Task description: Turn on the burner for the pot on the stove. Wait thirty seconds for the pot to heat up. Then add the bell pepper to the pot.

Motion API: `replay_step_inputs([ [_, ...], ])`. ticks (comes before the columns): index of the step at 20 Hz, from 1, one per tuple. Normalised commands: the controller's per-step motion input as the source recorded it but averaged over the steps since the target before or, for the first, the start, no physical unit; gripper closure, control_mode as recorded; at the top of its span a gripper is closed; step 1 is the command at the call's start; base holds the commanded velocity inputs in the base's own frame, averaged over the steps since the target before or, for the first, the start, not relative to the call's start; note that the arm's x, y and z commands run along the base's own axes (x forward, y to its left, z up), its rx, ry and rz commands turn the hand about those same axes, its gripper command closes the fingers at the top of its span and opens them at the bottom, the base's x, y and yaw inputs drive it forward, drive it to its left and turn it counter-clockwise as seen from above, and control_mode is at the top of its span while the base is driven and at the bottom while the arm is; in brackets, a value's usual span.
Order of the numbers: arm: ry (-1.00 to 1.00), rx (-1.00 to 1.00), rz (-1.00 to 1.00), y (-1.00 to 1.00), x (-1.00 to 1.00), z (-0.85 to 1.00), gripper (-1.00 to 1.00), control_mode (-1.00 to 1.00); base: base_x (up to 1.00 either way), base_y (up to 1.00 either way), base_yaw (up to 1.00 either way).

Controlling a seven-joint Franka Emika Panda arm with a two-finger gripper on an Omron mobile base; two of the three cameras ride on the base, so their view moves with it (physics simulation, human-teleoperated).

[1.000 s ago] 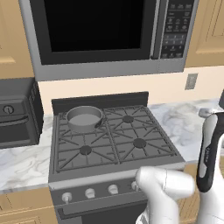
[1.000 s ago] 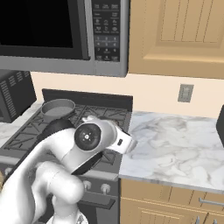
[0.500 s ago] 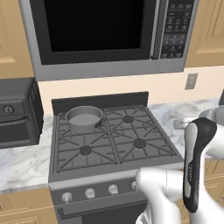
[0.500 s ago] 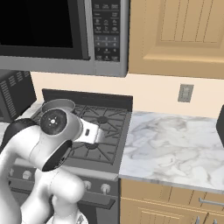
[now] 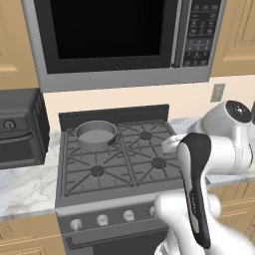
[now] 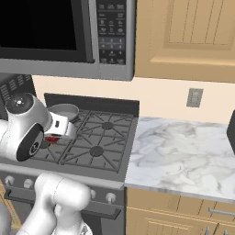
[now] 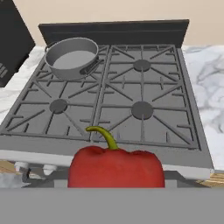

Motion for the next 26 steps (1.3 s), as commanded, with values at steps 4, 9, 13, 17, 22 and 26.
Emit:
replay_step_inputs([
  [4,-0.01,0.0,0.02,1.0,0.0,0.0,1.0,-1.0,0.0,0.0,0.0],
  [9,-0.15,0.0,0.0,1.0,0.0,0.0,1.0,-1.0,0.0,0.0,0.0],
  [13,-0.16,0.0,-0.01,1.0,0.0,0.0,1.0,-1.0,0.0,0.0,0.0],
  [17,-0.14,0.0,-0.06,1.0,0.04,0.0,1.0,-1.0,0.0,0.0,0.0],
  [22,-0.01,-0.03,-0.11,0.53,0.35,0.0,1.0,-1.0,0.0,0.0,0.0],
  [26,0.0,-0.04,-0.09,0.28,0.59,-0.01,1.0,-1.0,0.0,0.0,0.0],
])
